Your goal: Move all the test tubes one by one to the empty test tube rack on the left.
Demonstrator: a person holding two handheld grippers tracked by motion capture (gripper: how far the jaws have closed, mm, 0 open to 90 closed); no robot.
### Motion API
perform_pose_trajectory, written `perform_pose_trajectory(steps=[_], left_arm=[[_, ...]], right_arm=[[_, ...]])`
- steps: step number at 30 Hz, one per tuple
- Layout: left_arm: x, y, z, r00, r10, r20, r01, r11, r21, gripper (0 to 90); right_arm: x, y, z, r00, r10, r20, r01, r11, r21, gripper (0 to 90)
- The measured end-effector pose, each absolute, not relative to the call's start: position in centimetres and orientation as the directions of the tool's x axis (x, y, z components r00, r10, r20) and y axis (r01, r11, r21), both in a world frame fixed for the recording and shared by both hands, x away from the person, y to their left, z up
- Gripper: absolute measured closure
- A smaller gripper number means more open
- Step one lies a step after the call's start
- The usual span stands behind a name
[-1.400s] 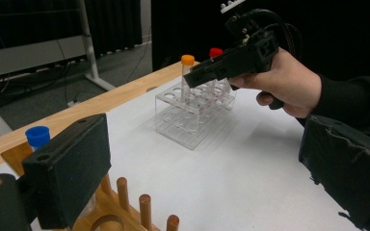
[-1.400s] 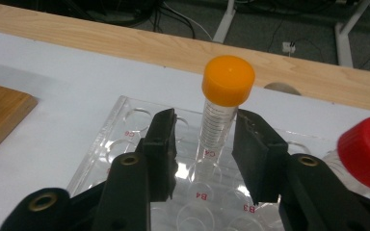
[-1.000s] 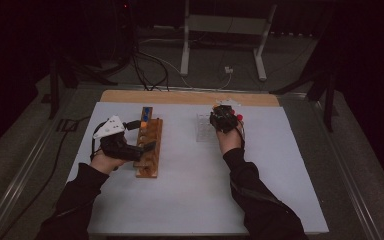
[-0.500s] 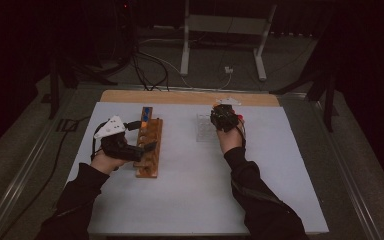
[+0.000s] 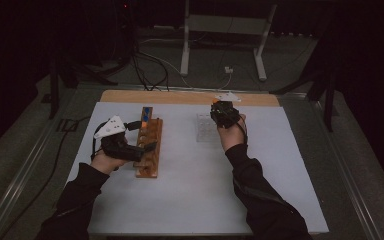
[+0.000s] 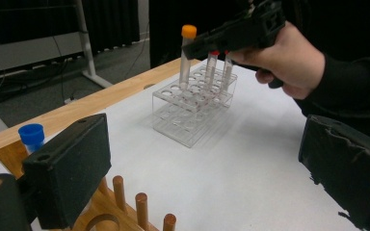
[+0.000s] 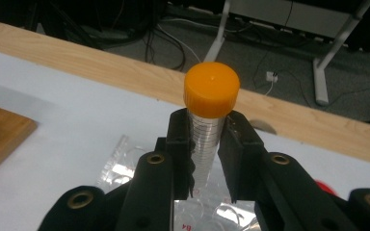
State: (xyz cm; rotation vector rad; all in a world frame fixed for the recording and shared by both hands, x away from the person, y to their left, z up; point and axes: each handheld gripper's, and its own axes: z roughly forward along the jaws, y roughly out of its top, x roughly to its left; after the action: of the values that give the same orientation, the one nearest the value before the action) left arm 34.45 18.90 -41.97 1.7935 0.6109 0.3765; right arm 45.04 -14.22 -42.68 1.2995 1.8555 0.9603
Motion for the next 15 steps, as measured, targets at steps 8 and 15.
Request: perform_pose_trajectory(steps=[8,15], left_arm=[[34.4,18.8,-41.8,0.818,0.572,-0.054,0.214,-0.217,0.952,5.2],[34.4,18.6,-41.6,0.822,0.565,-0.066,0.219,-0.207,0.954,5.2]], right_arm=[[44.1,-14.3,-40.8,-0.312,0.944,-0.106,0.433,0.241,0.868,75.1],[42.6,-14.4,-39.9,-0.38,0.922,-0.07,0.429,0.243,0.87,75.0]])
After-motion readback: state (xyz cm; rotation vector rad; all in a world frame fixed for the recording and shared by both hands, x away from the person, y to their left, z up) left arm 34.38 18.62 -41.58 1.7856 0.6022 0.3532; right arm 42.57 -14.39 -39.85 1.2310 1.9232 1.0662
